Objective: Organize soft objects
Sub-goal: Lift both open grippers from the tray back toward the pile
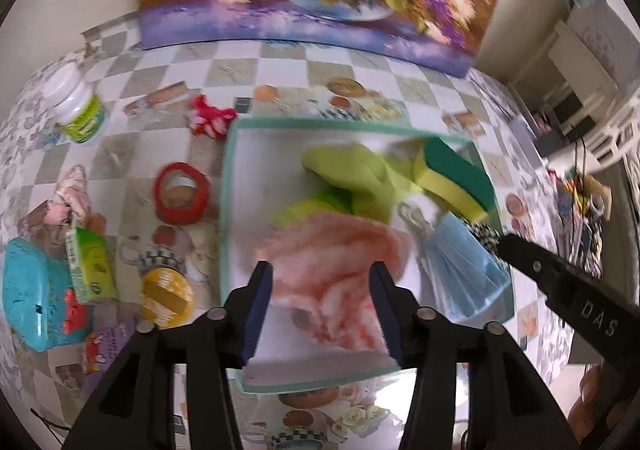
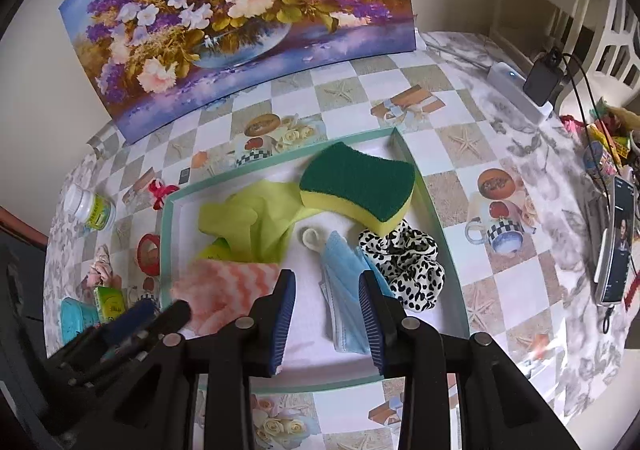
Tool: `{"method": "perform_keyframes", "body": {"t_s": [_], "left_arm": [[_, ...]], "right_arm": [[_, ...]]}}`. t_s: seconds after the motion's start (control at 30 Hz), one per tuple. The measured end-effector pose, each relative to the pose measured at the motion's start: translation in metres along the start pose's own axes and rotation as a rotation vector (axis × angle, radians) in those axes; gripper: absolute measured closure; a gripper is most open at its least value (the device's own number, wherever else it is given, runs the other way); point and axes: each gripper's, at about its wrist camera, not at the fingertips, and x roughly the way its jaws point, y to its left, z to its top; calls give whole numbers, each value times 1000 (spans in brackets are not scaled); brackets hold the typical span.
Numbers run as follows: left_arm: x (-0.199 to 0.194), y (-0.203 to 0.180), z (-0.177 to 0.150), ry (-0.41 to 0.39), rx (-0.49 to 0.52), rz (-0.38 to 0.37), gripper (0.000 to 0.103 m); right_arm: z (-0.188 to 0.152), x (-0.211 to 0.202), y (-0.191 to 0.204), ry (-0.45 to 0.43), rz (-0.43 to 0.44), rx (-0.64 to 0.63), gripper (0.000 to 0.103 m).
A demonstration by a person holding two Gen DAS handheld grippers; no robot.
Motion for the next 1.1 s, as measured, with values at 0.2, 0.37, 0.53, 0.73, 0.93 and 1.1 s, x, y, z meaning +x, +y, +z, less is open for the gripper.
{"method": "perform_keyframes", "body": {"t_s": [0.2,0.37,0.53,0.73,0.93,1.1], "left_arm": [[3,21,4,-12,-68,44,38],[4,38,6,-29,-121,96,15],[4,50,8,-45,-151,133,11],[5,60,9,-45,-177,146,11],[8,68,10,-29,-176,165,11],[4,78,13,-34,-174,181,11]], "right_arm": [[-3,12,3,37,-42,-11,56],[-2,13,8,24,-98,-39,36],[-3,19,14,39,-157,-81,24],[-4,19,22,15,-214,-128,7],[-4,17,24,11,-212,-118,5],[-5,17,24,9,-214,-114,5]]}}
